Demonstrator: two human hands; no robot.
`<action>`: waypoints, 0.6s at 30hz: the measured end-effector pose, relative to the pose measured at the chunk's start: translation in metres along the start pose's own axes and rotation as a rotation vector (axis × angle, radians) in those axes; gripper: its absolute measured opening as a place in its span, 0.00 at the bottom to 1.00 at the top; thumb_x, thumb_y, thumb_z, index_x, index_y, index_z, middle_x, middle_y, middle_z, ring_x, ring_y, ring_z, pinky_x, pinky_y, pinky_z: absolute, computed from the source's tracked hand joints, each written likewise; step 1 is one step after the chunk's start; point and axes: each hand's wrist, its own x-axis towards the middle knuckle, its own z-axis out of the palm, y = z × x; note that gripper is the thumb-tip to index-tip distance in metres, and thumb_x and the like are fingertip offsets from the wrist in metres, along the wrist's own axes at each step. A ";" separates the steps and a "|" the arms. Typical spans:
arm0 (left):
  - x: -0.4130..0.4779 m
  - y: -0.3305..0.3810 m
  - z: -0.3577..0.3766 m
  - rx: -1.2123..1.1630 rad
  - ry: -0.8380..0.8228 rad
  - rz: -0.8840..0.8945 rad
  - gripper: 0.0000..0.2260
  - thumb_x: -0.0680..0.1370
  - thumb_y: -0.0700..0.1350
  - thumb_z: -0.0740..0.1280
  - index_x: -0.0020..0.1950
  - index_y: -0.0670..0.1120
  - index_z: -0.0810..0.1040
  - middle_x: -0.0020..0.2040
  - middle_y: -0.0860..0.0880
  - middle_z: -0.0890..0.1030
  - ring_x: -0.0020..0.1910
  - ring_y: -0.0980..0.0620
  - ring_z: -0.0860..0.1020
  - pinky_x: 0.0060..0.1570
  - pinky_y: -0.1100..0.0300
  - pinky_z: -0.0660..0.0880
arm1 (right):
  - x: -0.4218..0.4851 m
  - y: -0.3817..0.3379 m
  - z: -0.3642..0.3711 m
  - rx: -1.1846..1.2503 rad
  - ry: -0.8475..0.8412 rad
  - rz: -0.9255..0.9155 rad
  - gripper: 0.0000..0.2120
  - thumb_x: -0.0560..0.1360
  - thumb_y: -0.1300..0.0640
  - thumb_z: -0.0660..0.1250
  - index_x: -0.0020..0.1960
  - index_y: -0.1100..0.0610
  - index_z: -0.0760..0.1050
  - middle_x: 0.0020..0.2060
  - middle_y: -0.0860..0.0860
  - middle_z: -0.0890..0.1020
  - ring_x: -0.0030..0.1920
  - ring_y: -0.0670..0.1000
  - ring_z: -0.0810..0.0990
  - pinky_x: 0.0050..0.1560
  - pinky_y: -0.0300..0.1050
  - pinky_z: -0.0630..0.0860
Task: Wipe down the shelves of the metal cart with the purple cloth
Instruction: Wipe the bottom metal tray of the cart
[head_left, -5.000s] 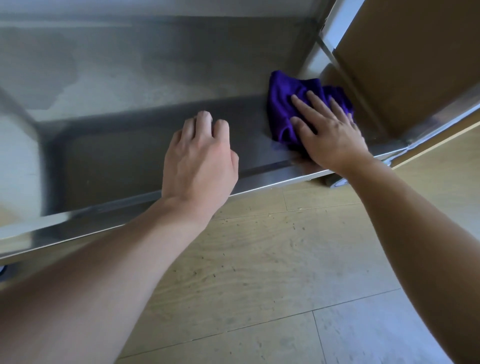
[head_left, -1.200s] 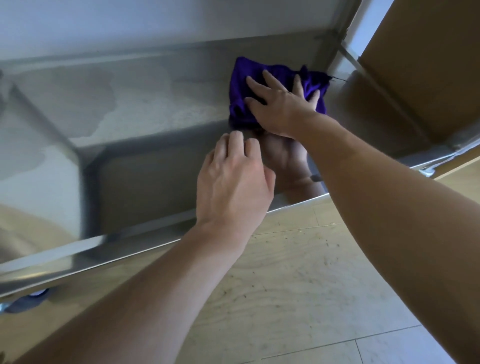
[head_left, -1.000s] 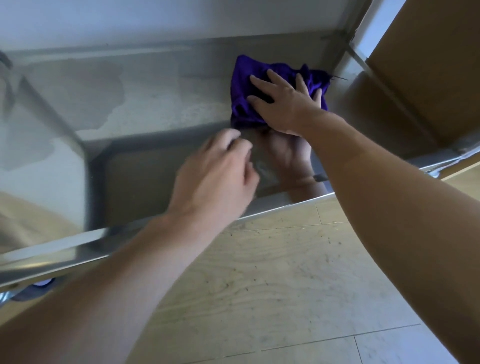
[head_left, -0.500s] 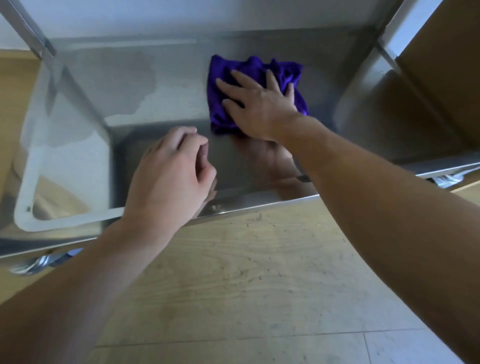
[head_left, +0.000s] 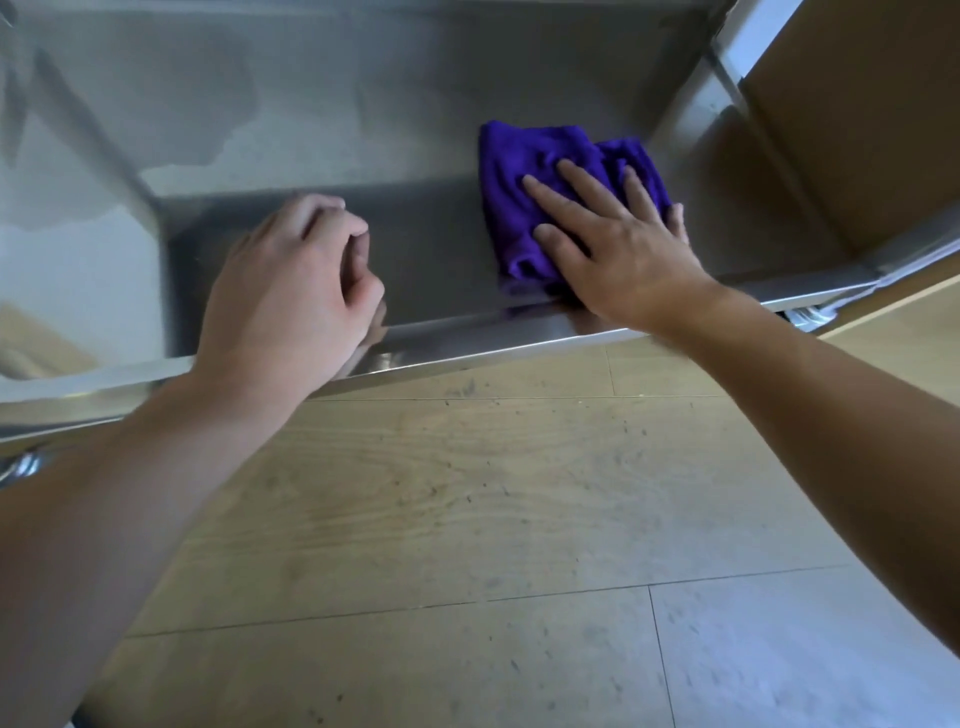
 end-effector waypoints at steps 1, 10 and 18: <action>0.000 0.000 0.000 0.002 0.004 0.010 0.09 0.76 0.43 0.63 0.54 0.44 0.78 0.63 0.46 0.76 0.61 0.45 0.76 0.61 0.47 0.73 | 0.002 0.011 -0.002 0.011 0.013 0.049 0.22 0.79 0.35 0.46 0.72 0.27 0.47 0.76 0.35 0.49 0.78 0.58 0.43 0.72 0.71 0.43; 0.001 -0.002 0.005 0.038 0.022 0.056 0.08 0.75 0.41 0.63 0.52 0.42 0.78 0.61 0.44 0.77 0.59 0.43 0.76 0.59 0.47 0.74 | 0.047 -0.004 -0.003 0.073 0.041 0.165 0.23 0.79 0.38 0.46 0.74 0.32 0.50 0.78 0.39 0.49 0.77 0.63 0.42 0.71 0.71 0.39; 0.002 -0.001 0.002 0.033 0.011 0.054 0.09 0.77 0.42 0.61 0.53 0.43 0.77 0.61 0.44 0.76 0.59 0.44 0.76 0.58 0.48 0.74 | 0.024 -0.057 0.009 0.019 0.010 -0.098 0.24 0.80 0.37 0.44 0.75 0.33 0.47 0.78 0.39 0.46 0.77 0.62 0.40 0.73 0.68 0.39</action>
